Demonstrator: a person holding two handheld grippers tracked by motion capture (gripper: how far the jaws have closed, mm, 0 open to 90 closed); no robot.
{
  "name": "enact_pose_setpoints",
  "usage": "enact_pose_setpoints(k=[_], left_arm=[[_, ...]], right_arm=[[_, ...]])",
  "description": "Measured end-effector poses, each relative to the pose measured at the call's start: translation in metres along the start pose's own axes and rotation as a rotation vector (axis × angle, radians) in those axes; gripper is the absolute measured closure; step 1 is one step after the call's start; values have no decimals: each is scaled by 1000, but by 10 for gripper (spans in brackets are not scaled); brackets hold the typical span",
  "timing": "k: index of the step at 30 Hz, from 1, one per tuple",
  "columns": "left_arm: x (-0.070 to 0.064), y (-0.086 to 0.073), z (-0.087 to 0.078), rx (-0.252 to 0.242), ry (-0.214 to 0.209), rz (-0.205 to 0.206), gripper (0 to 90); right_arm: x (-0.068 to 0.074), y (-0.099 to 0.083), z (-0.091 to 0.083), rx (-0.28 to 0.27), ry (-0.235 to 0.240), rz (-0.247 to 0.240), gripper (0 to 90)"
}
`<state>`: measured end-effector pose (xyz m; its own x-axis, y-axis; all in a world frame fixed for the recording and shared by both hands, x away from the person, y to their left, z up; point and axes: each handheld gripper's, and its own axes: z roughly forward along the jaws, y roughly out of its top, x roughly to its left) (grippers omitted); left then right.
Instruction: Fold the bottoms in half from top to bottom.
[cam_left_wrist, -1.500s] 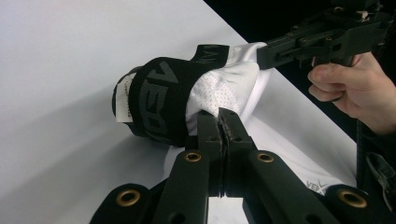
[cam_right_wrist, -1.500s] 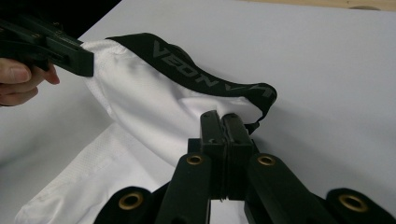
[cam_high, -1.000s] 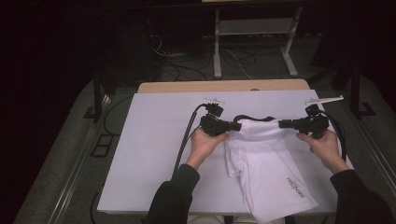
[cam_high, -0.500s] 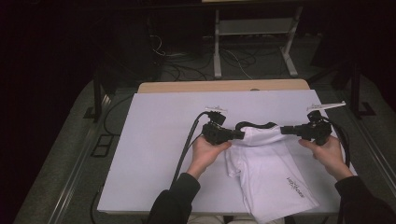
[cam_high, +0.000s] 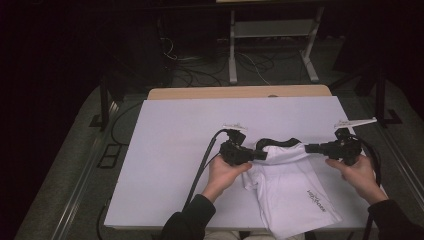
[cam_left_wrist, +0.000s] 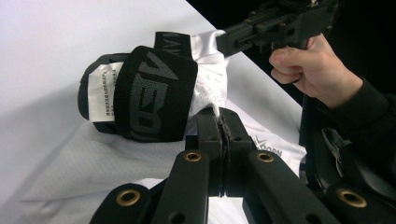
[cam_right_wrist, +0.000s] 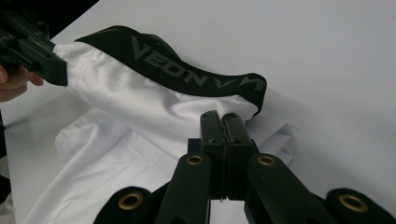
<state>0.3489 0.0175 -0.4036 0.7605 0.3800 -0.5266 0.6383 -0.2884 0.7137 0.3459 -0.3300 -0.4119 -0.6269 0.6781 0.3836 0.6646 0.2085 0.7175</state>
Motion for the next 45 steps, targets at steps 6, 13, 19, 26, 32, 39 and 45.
enact_pose_setpoints(k=[6, 13, 19, 26, 32, 39, 45], left_arm=[[-6, -3, 2, 7, -22, 7, 871], [-11, -9, 1, 15, -42, 10, 871], [-14, -15, 0, 20, -55, 5, 871], [-15, -21, 0, 26, -69, 1, 871], [-16, -27, 0, 24, -78, -6, 871], [-19, -34, 1, 25, -104, -14, 871], [-23, -39, 4, 32, -131, -21, 872]], right_arm=[[1, -6, -2, 7, 3, 2, 877], [4, -12, -7, 11, 17, 1, 877], [8, -18, -10, 19, 32, -2, 877], [11, -22, -12, 33, 44, -6, 877], [13, -26, -12, 42, 54, -7, 876], [16, -31, -14, 54, 63, -11, 877], [19, -38, -17, 64, 68, -15, 876]])
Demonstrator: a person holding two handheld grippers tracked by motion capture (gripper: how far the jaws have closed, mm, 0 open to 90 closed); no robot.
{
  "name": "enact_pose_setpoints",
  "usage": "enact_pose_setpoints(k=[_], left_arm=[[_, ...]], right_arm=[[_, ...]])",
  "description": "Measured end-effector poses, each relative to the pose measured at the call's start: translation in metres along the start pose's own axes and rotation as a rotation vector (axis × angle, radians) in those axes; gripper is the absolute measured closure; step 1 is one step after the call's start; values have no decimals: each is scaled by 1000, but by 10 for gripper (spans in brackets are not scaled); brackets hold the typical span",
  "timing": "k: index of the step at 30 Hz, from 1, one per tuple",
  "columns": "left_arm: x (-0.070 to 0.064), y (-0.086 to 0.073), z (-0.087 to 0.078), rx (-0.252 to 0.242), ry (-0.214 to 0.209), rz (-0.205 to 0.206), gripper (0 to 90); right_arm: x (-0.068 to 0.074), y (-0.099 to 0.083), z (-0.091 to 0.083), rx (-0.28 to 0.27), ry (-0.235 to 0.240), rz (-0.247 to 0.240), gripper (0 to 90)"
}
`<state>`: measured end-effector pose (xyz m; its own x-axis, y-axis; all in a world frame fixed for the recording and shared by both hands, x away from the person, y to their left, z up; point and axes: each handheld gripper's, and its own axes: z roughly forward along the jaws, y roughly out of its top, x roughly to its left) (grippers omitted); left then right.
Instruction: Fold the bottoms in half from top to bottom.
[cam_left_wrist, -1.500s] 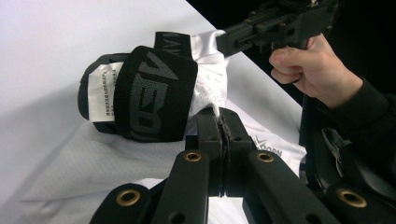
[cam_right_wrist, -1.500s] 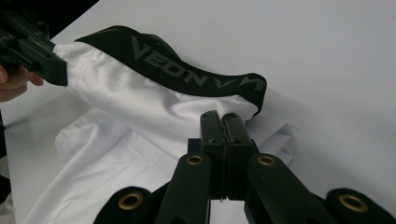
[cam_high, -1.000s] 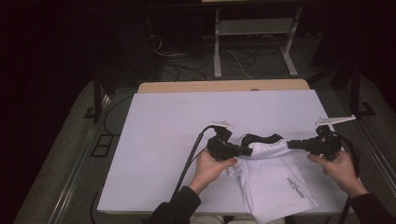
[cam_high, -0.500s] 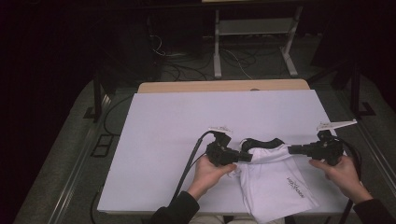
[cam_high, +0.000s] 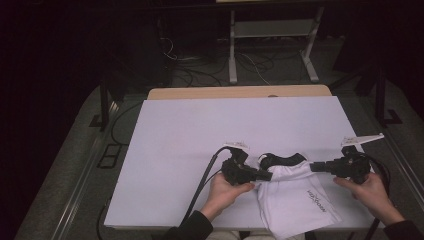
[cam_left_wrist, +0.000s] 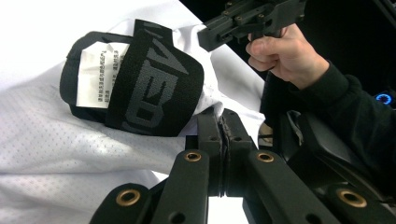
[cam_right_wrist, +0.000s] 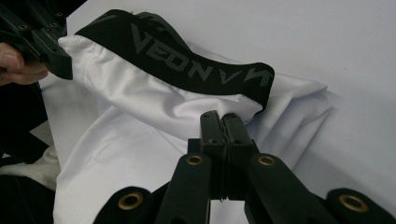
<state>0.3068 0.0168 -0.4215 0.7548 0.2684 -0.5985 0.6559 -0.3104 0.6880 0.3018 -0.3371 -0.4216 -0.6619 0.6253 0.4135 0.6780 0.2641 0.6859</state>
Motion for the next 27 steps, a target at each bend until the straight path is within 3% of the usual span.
enact_pose_setpoints(k=[9, 27], left_arm=[[-4, -12, 9, 30, -34, -7, 871], [0, -31, 17, 44, -52, -30, 871]], right_arm=[[2, -6, -2, 12, 8, 4, 876], [0, -19, 1, 51, 23, 21, 873]])
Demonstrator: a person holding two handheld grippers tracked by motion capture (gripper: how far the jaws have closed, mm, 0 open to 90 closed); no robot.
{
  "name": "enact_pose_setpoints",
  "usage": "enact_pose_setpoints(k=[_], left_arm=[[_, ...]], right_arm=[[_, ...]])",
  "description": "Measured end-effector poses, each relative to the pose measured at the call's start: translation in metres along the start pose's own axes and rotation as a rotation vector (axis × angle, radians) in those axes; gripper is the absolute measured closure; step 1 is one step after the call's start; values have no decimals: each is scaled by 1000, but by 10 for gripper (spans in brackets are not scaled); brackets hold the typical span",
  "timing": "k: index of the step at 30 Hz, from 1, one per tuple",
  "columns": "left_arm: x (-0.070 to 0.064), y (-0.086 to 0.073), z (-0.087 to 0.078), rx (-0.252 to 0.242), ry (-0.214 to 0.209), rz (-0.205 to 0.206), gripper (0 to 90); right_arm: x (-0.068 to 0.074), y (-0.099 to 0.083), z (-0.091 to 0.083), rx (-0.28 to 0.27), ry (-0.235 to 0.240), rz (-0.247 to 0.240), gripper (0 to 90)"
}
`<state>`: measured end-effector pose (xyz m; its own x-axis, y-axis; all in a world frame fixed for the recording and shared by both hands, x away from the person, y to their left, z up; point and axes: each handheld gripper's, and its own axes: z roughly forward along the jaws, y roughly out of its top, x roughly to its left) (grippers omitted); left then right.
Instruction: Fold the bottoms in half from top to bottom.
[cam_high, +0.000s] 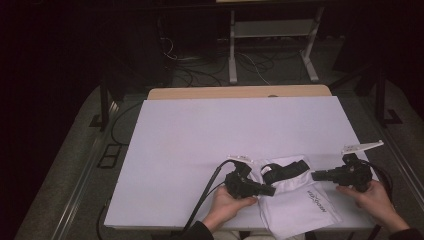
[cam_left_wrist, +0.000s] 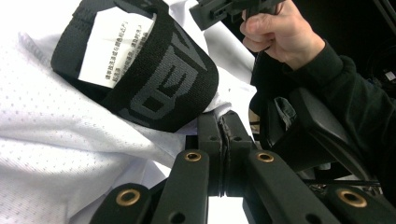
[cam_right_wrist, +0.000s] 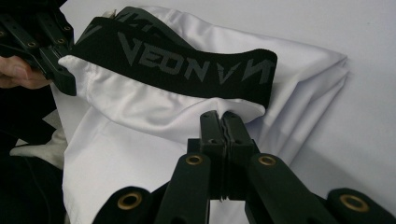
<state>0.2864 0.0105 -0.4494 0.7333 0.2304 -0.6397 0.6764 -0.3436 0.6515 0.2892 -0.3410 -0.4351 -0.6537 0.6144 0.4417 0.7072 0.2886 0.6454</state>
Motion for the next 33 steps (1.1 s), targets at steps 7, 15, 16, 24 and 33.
enact_pose_setpoints(k=[7, 15, 16, 24, 33], left_arm=[[1, -4, 2, -5, 14, 4, 871], [1, -5, 3, -5, 33, 16, 871], [1, -5, 3, -7, 32, 15, 871], [1, -6, 4, -8, 34, 16, 871], [1, -6, 3, -9, 34, 20, 871]], right_arm=[[-2, -2, 0, 17, 8, 13, 748], [-6, 3, -6, -11, -6, 33, 568], [-6, 4, -6, -13, -9, 34, 556], [-12, 20, -2, -13, 7, 45, 496], [-18, 40, 14, 28, -5, 48, 489]])
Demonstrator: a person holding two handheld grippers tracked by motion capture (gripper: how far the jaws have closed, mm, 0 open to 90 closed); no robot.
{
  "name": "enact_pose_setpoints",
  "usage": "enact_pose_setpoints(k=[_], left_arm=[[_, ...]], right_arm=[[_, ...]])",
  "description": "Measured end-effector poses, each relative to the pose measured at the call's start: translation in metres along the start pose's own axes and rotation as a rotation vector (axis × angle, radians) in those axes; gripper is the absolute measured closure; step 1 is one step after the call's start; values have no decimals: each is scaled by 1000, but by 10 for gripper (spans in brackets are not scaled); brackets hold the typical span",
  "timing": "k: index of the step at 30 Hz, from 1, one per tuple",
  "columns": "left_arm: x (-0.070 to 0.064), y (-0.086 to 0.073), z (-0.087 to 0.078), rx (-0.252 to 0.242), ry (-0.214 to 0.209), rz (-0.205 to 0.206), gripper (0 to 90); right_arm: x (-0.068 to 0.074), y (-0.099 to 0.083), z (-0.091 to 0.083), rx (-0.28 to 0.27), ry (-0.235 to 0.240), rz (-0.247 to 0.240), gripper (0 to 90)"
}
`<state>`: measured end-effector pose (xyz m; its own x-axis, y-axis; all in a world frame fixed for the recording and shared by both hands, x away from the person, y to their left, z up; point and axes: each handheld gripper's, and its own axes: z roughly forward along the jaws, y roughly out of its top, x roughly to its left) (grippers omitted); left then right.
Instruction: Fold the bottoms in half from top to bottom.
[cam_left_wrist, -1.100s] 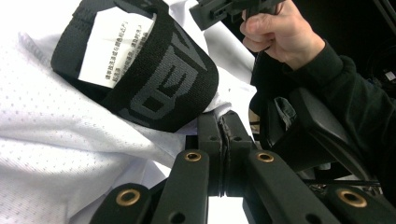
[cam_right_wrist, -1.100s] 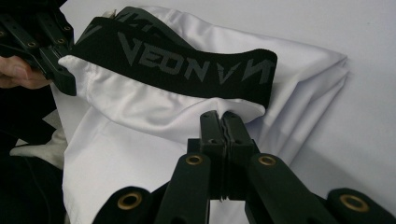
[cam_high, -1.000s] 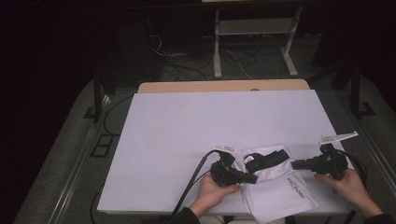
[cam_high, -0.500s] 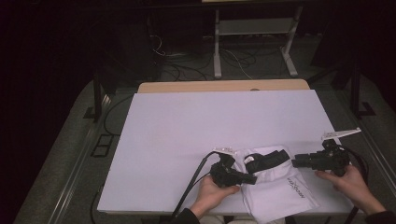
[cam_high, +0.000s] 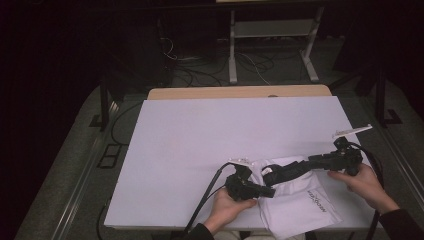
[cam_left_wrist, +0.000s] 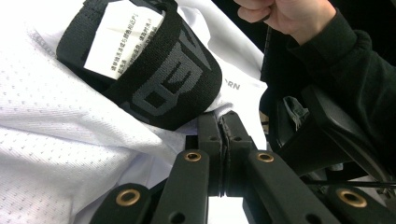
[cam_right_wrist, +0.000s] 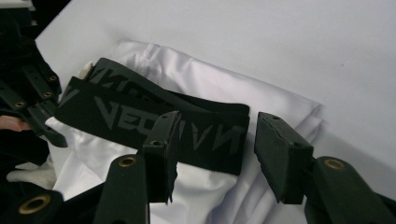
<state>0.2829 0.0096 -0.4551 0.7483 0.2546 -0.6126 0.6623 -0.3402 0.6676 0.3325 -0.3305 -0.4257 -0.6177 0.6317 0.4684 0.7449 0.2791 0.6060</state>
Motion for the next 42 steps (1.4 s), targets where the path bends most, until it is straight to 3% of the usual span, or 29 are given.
enact_pose_setpoints(k=[7, 24, 32, 42], left_arm=[[0, 0, 0, 0, -2, 0, 871], [1, 0, 1, -8, -9, -7, 871], [2, 0, 2, -17, -16, -13, 871], [3, 1, 3, -29, -24, -26, 870]], right_arm=[[0, 10, 11, 46, -26, 0, 486], [-10, 17, 31, 118, -21, 26, 491], [-8, 22, 40, 154, -25, 18, 531], [-8, 24, 46, 172, -39, 36, 662]])
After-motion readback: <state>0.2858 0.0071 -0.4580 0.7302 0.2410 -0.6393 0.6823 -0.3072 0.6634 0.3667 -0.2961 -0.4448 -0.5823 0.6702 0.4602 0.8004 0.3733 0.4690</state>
